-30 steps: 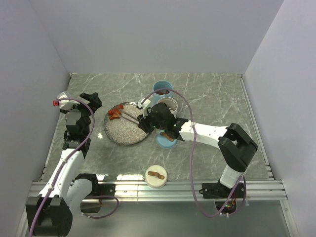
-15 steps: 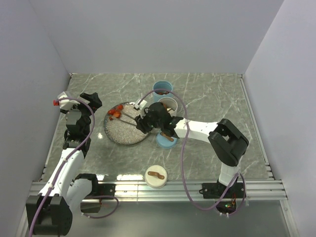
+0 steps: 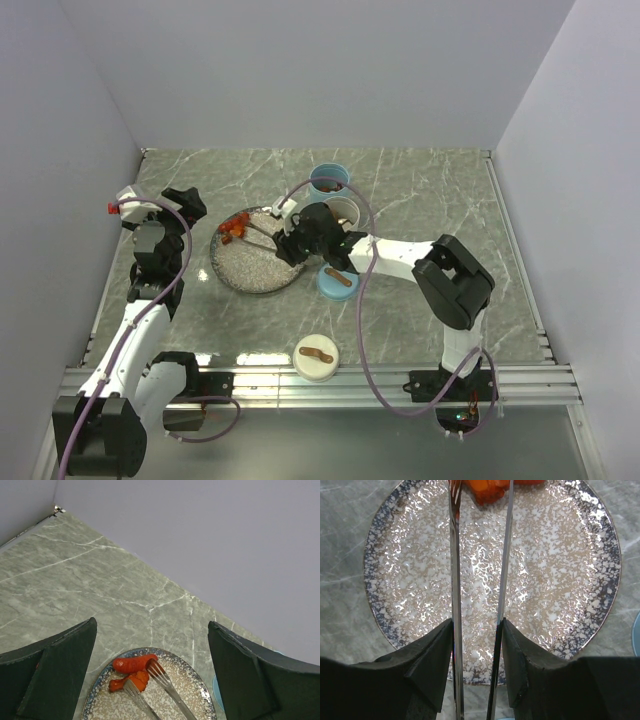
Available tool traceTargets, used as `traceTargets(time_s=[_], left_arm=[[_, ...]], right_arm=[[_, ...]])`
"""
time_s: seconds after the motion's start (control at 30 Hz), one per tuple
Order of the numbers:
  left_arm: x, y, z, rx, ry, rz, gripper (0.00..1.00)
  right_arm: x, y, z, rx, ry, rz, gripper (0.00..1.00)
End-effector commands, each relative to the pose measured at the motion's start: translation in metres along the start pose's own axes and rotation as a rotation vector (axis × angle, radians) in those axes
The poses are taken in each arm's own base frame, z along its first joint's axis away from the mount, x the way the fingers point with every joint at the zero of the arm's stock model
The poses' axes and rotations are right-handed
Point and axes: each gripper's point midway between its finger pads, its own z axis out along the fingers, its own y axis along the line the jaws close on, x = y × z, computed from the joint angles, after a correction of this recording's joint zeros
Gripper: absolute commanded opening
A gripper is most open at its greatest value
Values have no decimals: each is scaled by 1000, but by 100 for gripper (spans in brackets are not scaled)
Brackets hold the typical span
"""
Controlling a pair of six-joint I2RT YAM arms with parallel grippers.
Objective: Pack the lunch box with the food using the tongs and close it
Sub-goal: Pick up the food using the clamp
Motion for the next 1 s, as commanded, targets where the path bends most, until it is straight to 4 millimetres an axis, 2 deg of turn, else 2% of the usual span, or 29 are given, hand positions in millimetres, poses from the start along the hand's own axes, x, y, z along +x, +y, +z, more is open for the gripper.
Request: traceTargets(time_s=[0.0,0.23,0.43,0.63,0.67,0.9,0.97], left_arm=[[-10,-3,0,12,-43,-21,99],[-8,-3,1,15,-36,-20,100],[-9,-4,0,17,-39,-21,99],[-8,-4,0,19,-37,-21,99],[-8,-4,0,19,-37,-21,100],[-9,-4,-1,20,-43,-24,99],[-9,-4,-1,22,-42,-24,99]], right_arm=[[-16,-9,7,14,-36,-25,50],[-3,-13,13,15,12,-23,50],[9,-11,9,12,42,-10,50],[10,-5,10,-27,51,-8,49],[18,-3,13,-38,78,-6,49],[27,6,14,-96,114,-2,45],[26,7,13,-97,108,-4,39]])
